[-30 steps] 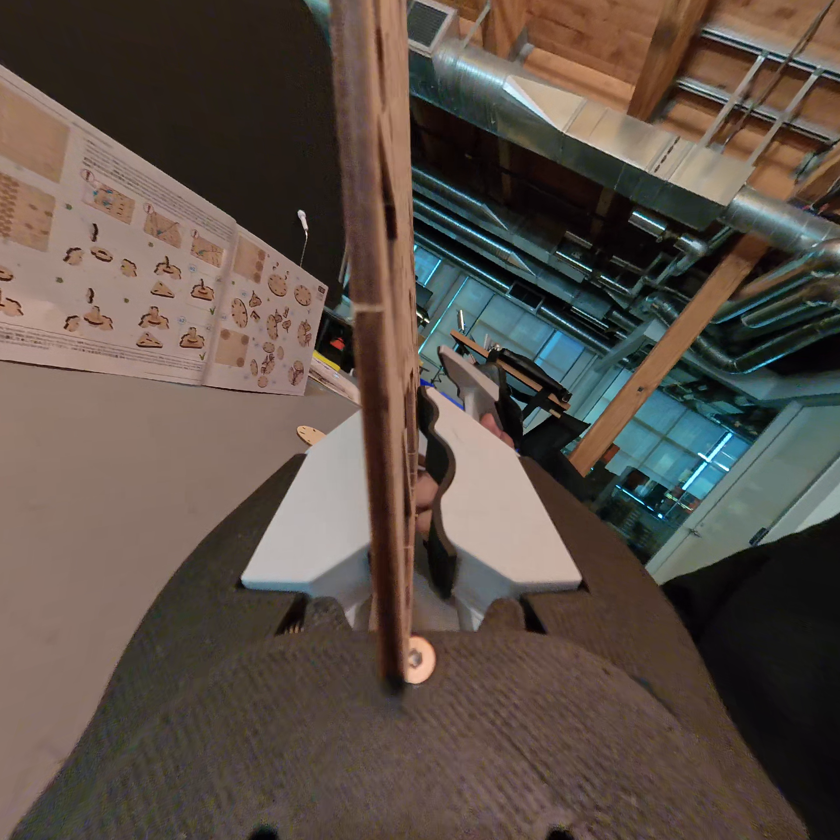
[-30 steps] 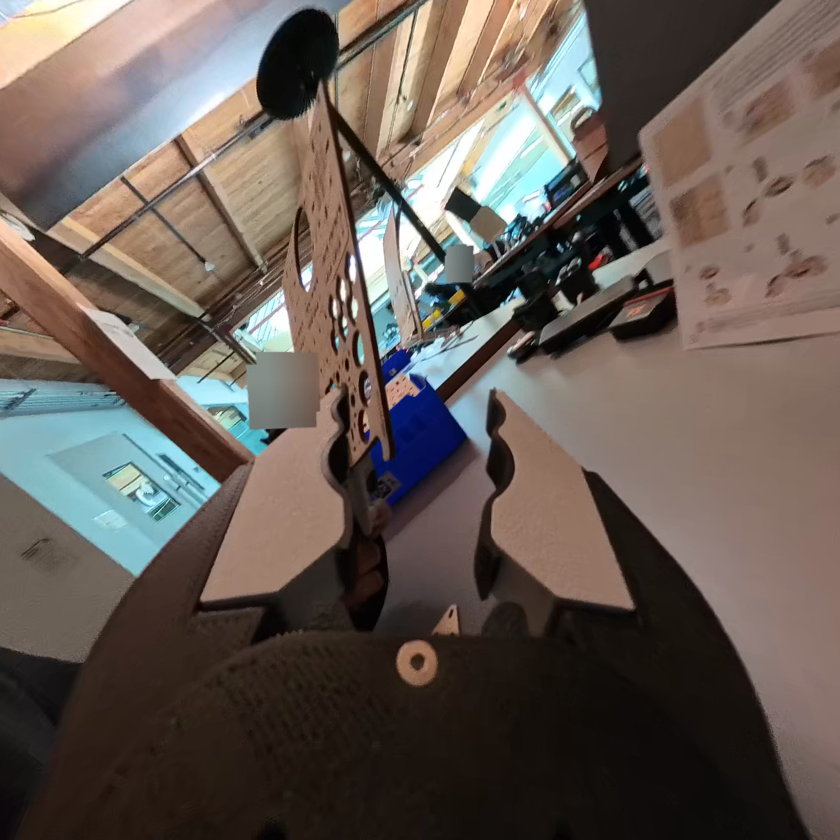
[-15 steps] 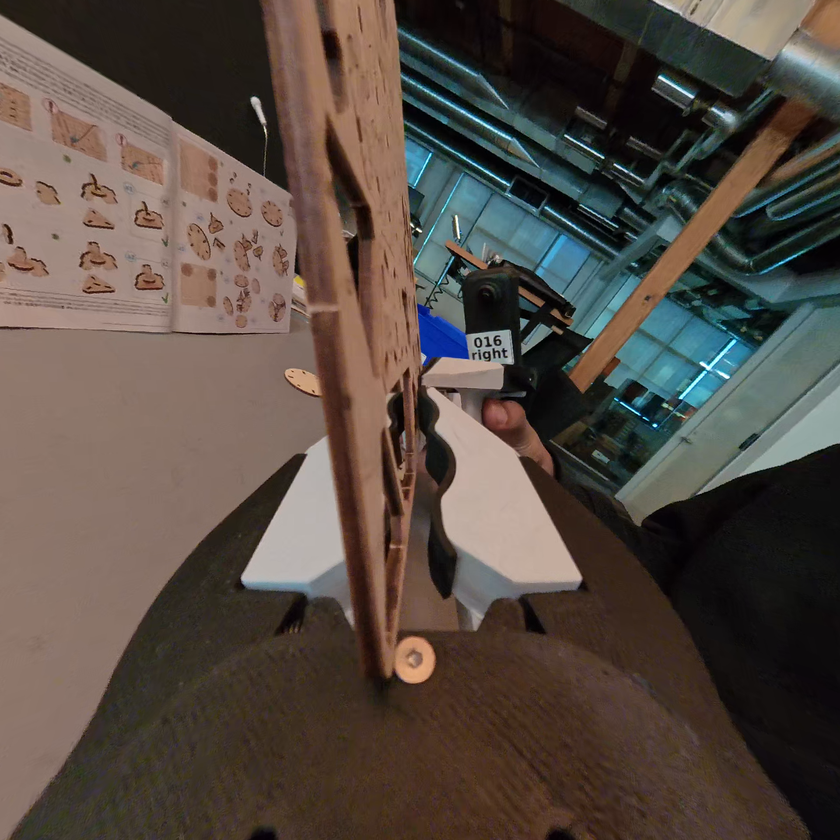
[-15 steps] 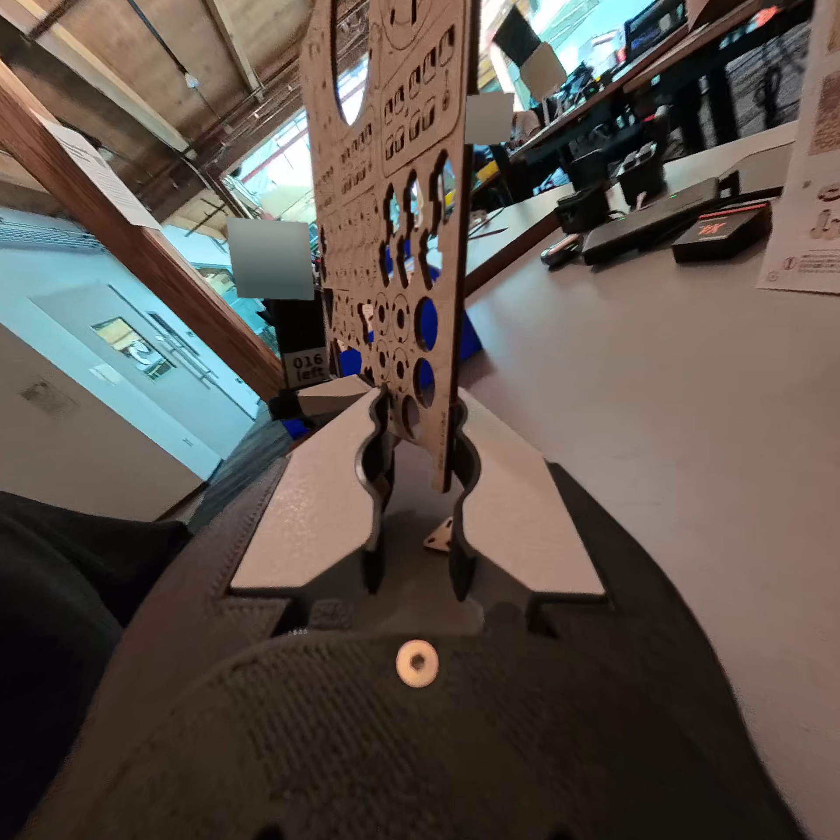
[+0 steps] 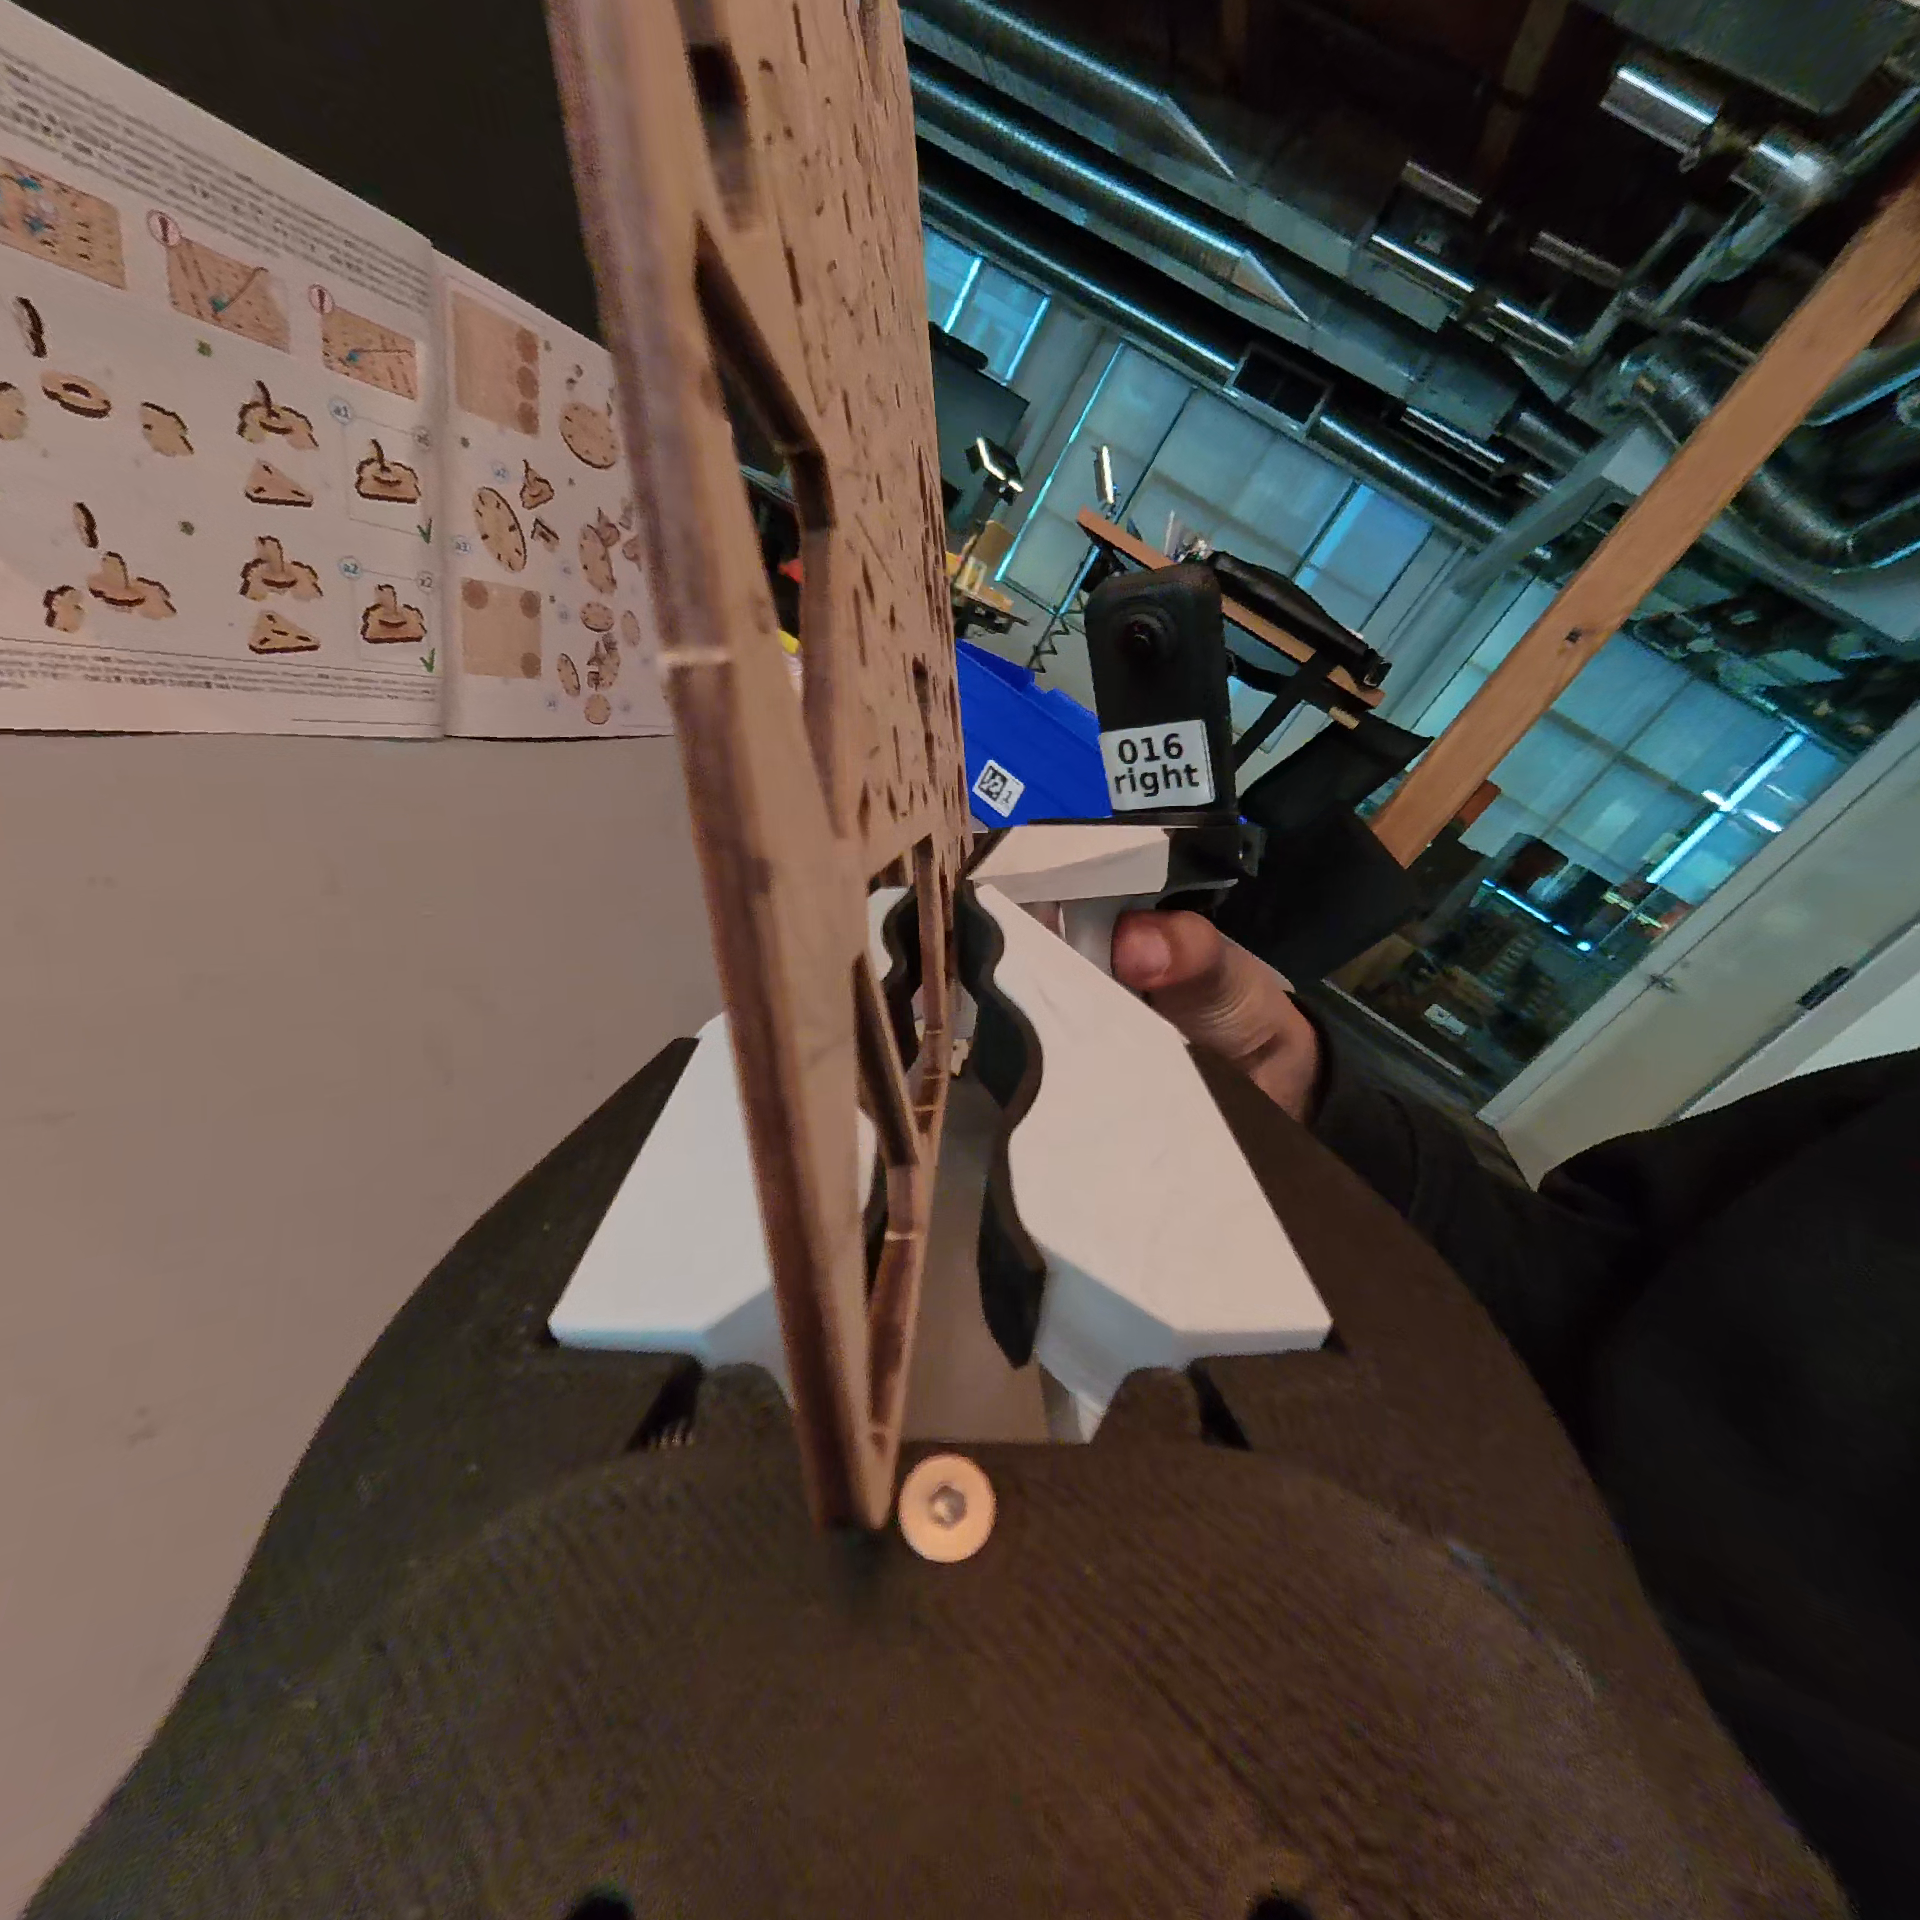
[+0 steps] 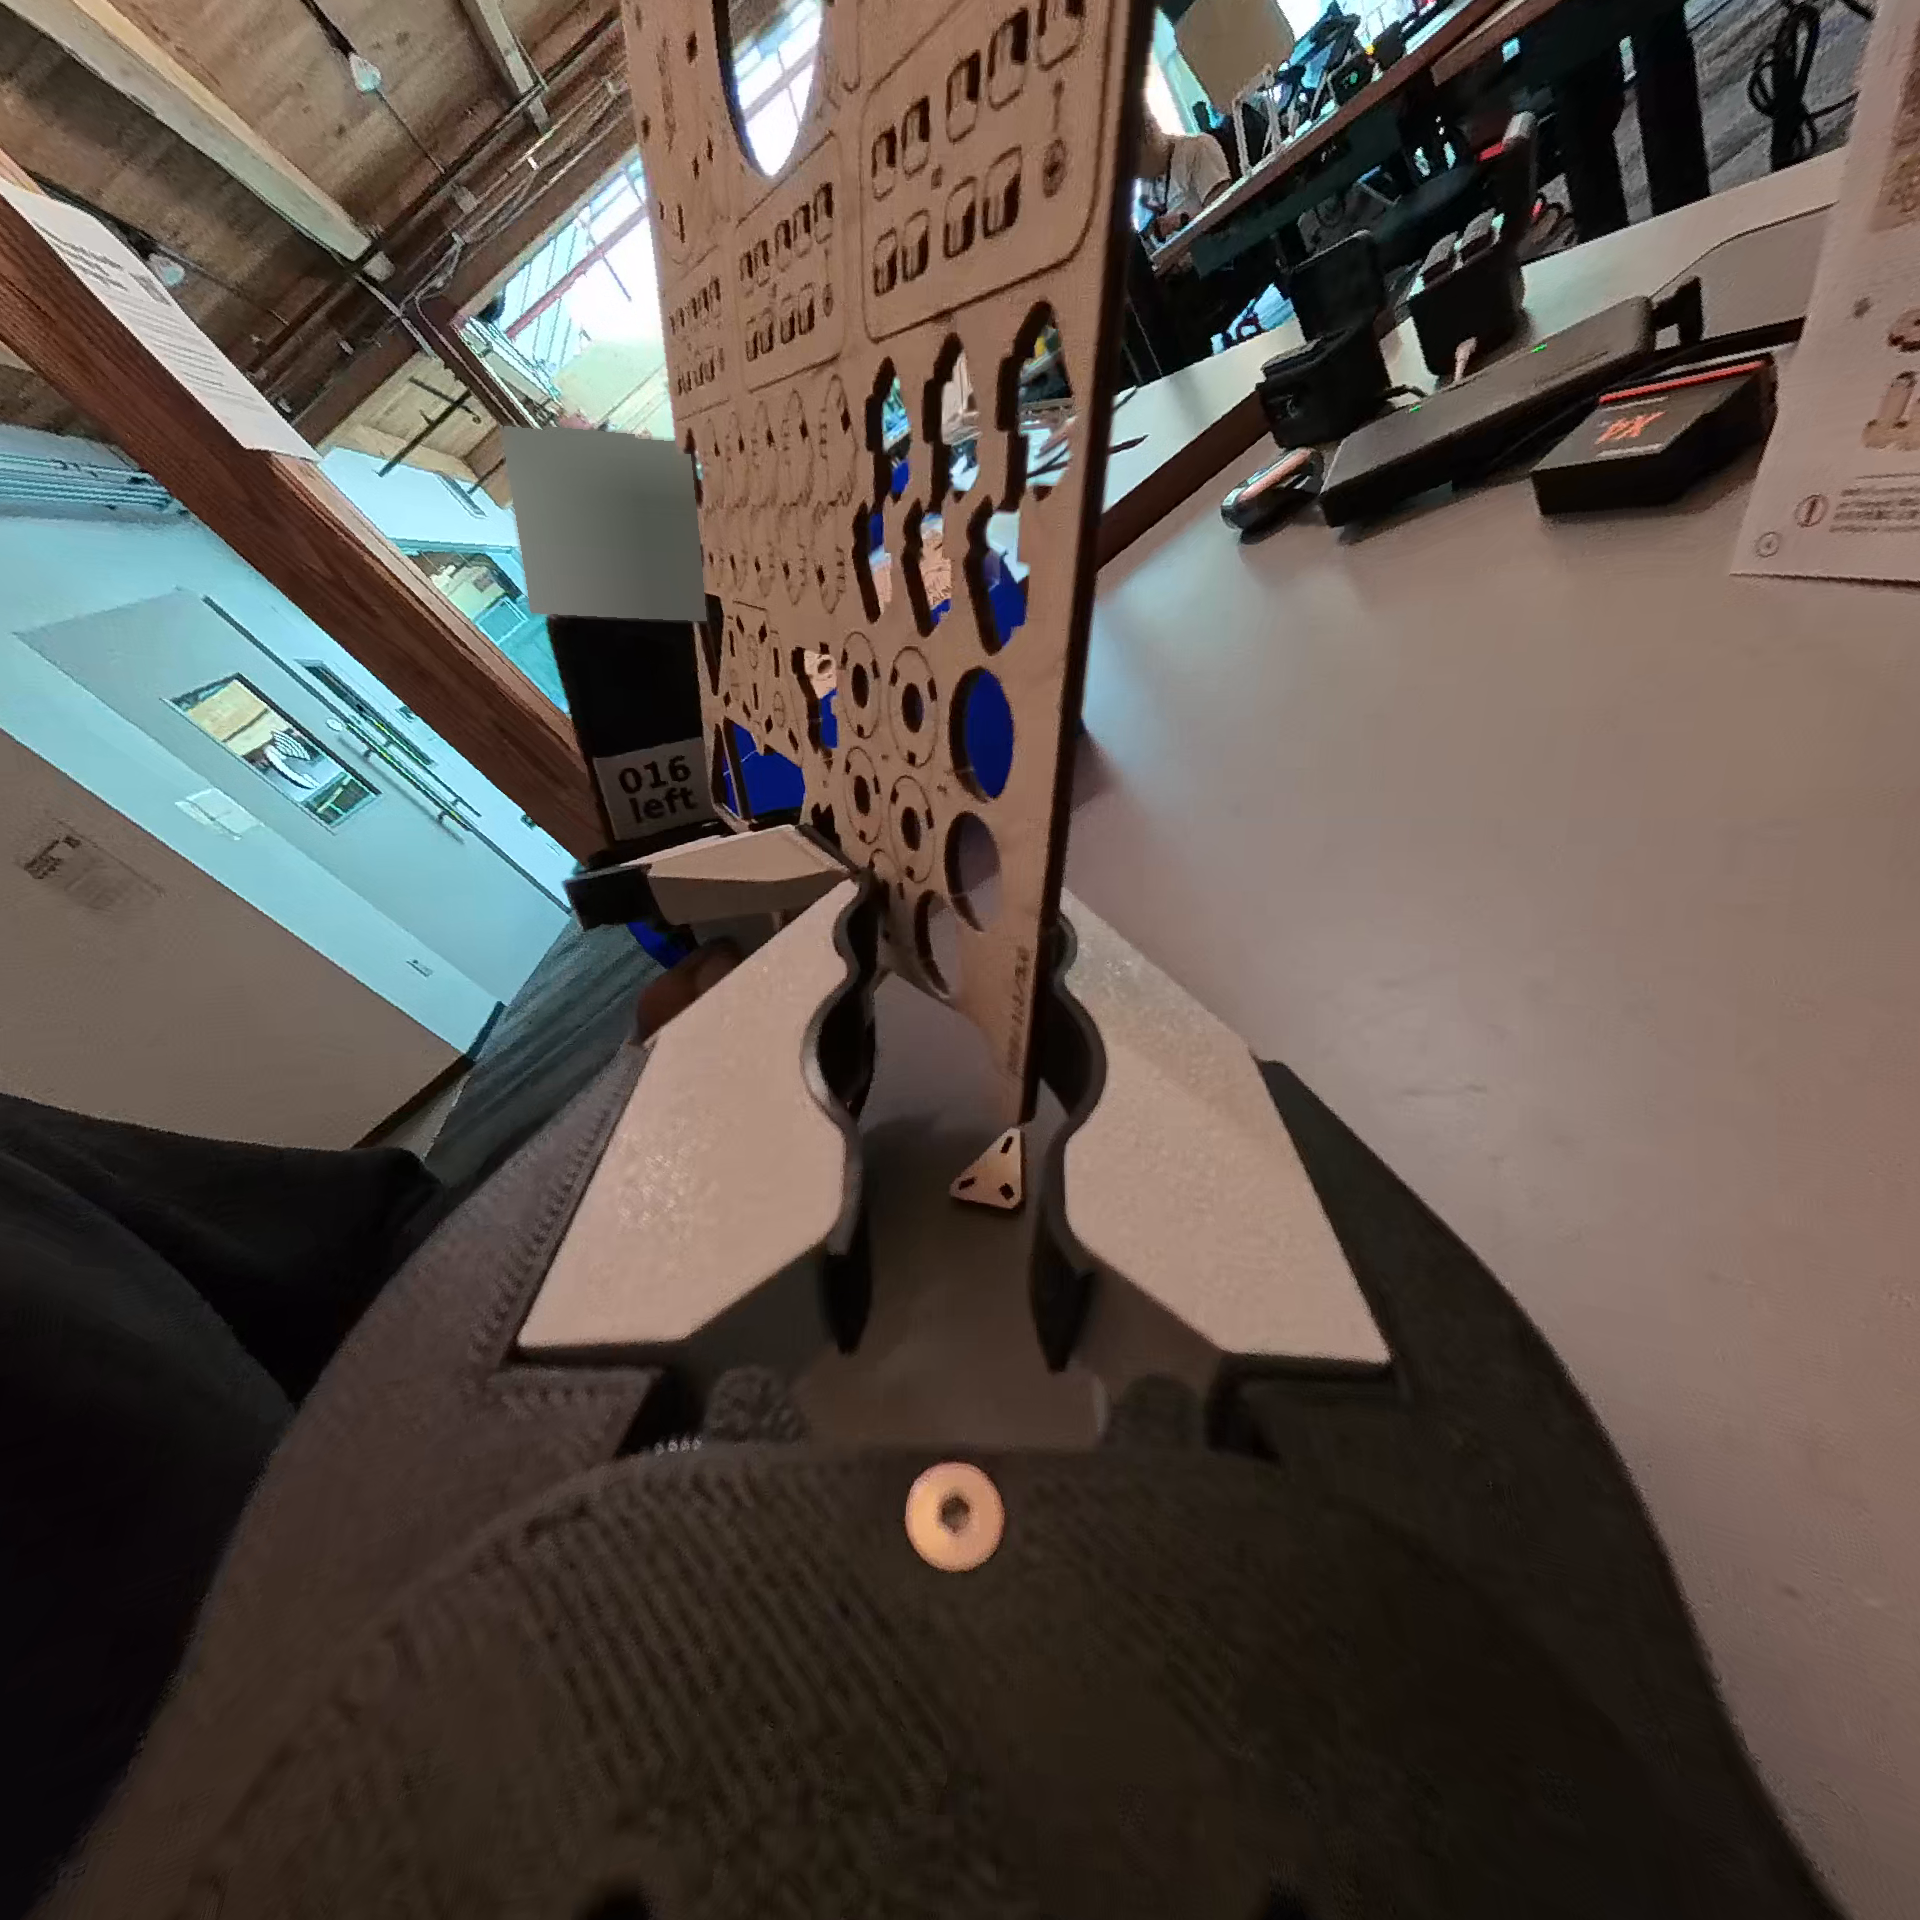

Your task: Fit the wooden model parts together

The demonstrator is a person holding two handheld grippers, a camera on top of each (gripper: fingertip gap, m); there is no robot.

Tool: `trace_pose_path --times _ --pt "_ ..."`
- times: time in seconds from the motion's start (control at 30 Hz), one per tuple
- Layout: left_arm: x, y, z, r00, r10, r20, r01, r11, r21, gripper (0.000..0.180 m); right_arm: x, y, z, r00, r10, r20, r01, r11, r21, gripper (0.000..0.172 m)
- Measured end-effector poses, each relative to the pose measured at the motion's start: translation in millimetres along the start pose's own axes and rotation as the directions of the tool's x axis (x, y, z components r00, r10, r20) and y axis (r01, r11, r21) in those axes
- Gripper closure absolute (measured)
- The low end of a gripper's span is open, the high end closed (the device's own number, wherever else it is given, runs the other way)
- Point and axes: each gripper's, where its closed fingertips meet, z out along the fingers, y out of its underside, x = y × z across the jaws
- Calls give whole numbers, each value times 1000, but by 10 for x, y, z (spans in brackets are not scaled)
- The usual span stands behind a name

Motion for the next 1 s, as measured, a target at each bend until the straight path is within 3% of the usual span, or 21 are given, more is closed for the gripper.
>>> trace_pose_path --times 1.0 --pt "-66 5 7 998 -29 56 28 1000 9 178 54 -18 15 996 -26 -82 27 1000 11 144"
